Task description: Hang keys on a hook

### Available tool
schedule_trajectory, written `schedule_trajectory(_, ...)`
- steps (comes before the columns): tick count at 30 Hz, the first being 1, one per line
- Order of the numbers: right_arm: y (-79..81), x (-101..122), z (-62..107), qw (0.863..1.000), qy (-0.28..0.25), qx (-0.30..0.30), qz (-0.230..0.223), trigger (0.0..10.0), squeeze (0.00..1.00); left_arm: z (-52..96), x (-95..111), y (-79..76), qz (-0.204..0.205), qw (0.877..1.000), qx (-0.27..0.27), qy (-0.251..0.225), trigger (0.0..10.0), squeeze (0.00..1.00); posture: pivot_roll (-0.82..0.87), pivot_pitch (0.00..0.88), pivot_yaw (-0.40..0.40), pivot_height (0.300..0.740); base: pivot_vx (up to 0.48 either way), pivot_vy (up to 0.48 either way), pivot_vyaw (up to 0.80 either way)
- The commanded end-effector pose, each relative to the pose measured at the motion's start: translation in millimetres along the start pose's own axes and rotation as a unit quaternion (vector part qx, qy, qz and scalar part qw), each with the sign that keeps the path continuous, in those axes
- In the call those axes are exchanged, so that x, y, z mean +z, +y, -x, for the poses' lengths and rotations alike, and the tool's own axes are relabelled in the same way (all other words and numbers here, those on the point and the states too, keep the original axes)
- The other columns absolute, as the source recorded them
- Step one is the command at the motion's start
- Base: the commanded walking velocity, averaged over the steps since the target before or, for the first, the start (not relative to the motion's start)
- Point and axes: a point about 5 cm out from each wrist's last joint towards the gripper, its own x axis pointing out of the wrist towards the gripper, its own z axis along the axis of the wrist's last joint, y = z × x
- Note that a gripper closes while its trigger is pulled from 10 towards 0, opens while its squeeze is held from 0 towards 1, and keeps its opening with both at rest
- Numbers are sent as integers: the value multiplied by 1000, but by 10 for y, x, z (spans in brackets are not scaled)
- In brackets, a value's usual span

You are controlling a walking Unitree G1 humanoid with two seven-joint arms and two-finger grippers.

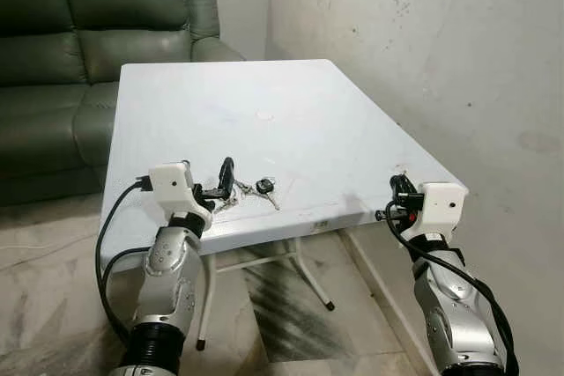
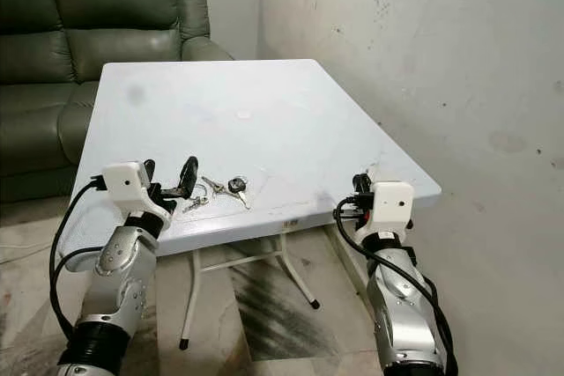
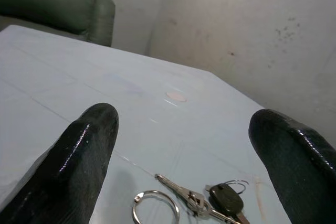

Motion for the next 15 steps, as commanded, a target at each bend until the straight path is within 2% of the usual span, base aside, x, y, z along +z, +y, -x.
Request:
schedule_trajectory(1, -20, 46, 6, 1000, -8, -5, 1, 10000, 0, 3, -15, 5, 6, 1000, -2, 5, 10000, 0, -7, 24, -59, 740, 0, 480, -731)
schedule_trajectory(12, -17, 36, 31, 1000, -5, -4, 1, 10000, 0, -30, -138, 78, 5, 995, 56, 77, 10000, 0, -10, 13, -58, 740, 0, 0, -731)
schedule_trajectory(15, -15, 39, 37, 1000, -5, -4, 1, 10000, 0, -29, -147, 90, 2, 994, 66, 82, 10000, 0, -12, 10, -57, 740, 0, 0, -731)
